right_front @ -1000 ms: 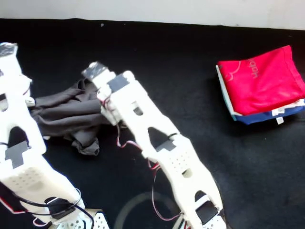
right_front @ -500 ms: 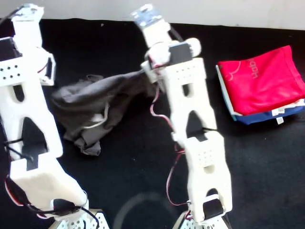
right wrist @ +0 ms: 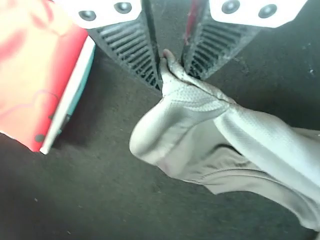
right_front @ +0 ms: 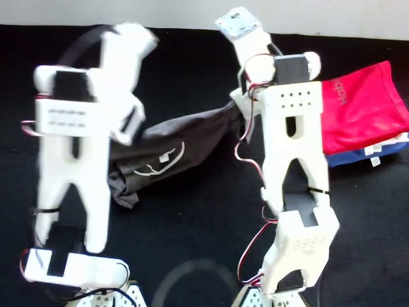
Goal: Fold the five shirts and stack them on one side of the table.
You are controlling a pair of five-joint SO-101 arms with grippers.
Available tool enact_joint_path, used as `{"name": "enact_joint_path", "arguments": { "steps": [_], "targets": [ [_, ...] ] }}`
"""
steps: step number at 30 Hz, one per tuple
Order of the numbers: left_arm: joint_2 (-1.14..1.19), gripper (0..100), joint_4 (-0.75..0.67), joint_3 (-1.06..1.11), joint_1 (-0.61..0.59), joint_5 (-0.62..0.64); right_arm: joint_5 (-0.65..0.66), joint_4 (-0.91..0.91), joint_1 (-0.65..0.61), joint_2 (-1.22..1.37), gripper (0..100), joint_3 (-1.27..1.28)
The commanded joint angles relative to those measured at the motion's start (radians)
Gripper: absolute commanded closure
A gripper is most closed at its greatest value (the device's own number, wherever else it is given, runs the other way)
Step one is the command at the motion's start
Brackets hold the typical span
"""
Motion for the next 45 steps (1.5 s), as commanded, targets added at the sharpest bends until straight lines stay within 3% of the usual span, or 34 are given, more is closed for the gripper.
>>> {"name": "enact_joint_path", "arguments": {
  "steps": [1, 6, 13, 18, 23, 31, 45],
  "targets": [
    [-0.044, 82, -0.115, 0.243, 0.022, -0.132, 0.012, -0.035, 0.059, -0.070, 99.3, 0.002],
    [-0.035, 82, -0.336, 0.415, -0.025, -0.192, 0.012, -0.038, 0.091, -0.070, 99.3, 0.008],
    [-0.033, 82, -0.503, 0.547, -0.005, -0.187, 0.012, -0.042, 0.096, -0.068, 99.3, 0.012],
    [-0.033, 82, -0.519, 0.587, 0.044, -0.172, 0.012, -0.042, 0.096, -0.068, 99.3, 0.012],
    [-0.031, 82, -0.600, 0.593, 0.054, -0.060, 0.012, -0.036, 0.096, -0.068, 99.3, 0.012],
    [0.113, 82, -0.624, 0.575, 0.054, -0.052, 0.012, -0.035, 0.096, -0.068, 99.3, 0.012],
    [0.288, 82, -0.620, 0.367, 0.053, -0.002, 0.009, -0.033, 0.096, -0.068, 99.3, 0.013]
  ]
}}
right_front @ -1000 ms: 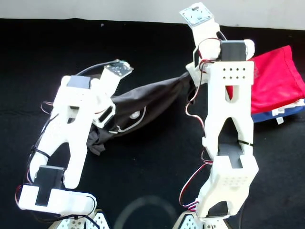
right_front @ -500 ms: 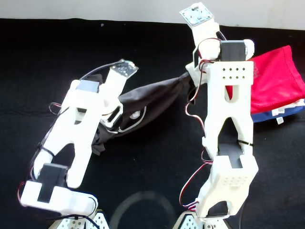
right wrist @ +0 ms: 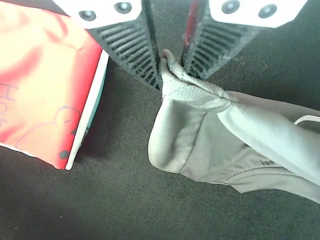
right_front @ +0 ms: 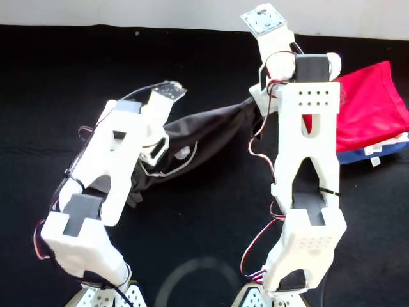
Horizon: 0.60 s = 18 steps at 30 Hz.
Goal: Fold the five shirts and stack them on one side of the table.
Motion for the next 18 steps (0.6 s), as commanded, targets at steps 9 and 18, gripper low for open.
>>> {"name": "enact_joint_path", "arguments": {
  "steps": [9, 18],
  "targets": [
    [0.061, 99, 0.031, -0.099, 0.015, 0.011, 0.008, 0.005, 0.016, -0.067, 99.3, 0.001],
    [-0.027, 99, 0.304, -0.321, 0.015, 0.009, 0.008, 0.005, 0.016, -0.067, 99.3, 0.001]
  ]
}}
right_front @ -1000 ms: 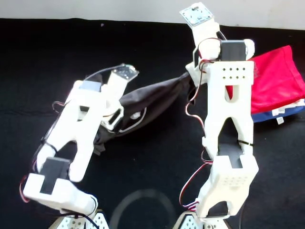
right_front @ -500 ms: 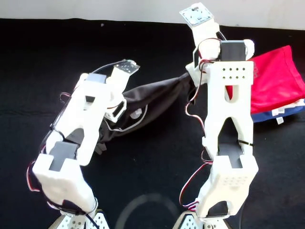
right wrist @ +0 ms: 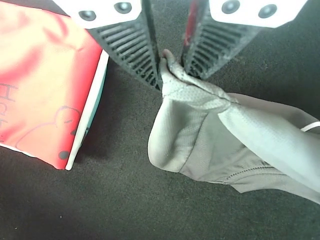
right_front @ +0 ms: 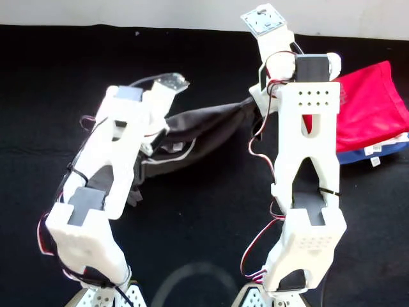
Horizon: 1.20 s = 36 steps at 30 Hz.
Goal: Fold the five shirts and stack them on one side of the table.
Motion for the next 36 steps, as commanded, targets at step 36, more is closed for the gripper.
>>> {"name": "enact_joint_path", "arguments": {
  "steps": [36],
  "targets": [
    [-0.338, 99, 0.413, -0.579, -0.074, 0.032, -0.167, -0.010, 0.025, -0.137, 99.3, -0.278]
  ]
}}
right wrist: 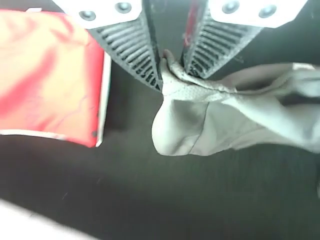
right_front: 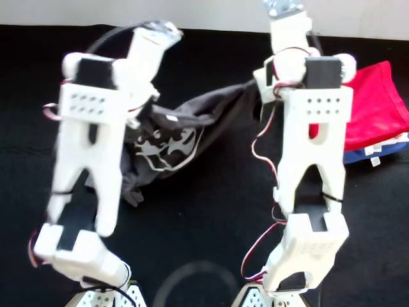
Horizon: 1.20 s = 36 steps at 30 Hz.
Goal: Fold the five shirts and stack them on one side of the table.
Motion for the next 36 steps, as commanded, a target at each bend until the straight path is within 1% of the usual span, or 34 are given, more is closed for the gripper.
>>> {"name": "enact_joint_path", "arguments": {
  "steps": [1, 7, 13, 18, 24, 26, 29, 31, 34, 36],
  "targets": [
    [-0.162, 99, 0.009, -0.064, -0.056, 0.008, -0.017, -0.010, 0.028, -0.081, 99.3, -0.122],
    [-0.314, 99, -0.006, -0.137, -0.140, 0.008, -0.017, -0.012, 0.074, -0.093, 99.3, -0.300],
    [-0.361, 99, -0.071, -0.143, -0.147, 0.011, -0.014, 0.031, 0.065, -0.094, 99.3, -0.421],
    [-0.384, 99, -0.084, -0.168, -0.147, 0.012, -0.014, 0.035, 0.064, -0.147, 99.3, -0.532],
    [-0.473, 99, -0.101, -0.170, -0.148, 0.012, -0.012, 0.033, 0.062, -0.243, 99.3, -0.535],
    [-0.486, 99, -0.121, -0.168, -0.148, 0.009, -0.012, 0.033, 0.061, -0.242, 99.3, -0.498],
    [-0.461, 99, -0.120, -0.156, -0.148, 0.008, -0.012, 0.035, 0.016, -0.245, 99.3, -0.323],
    [-0.423, 99, -0.118, -0.085, -0.160, 0.005, -0.015, 0.035, -0.021, -0.248, 99.3, -0.191],
    [-0.355, 99, -0.132, 0.048, -0.280, 0.005, -0.017, 0.035, -0.101, -0.246, 99.3, 0.002],
    [-0.305, 99, -0.160, 0.139, -0.346, -0.038, -0.018, 0.033, -0.156, -0.245, 99.3, 0.154]
  ]
}}
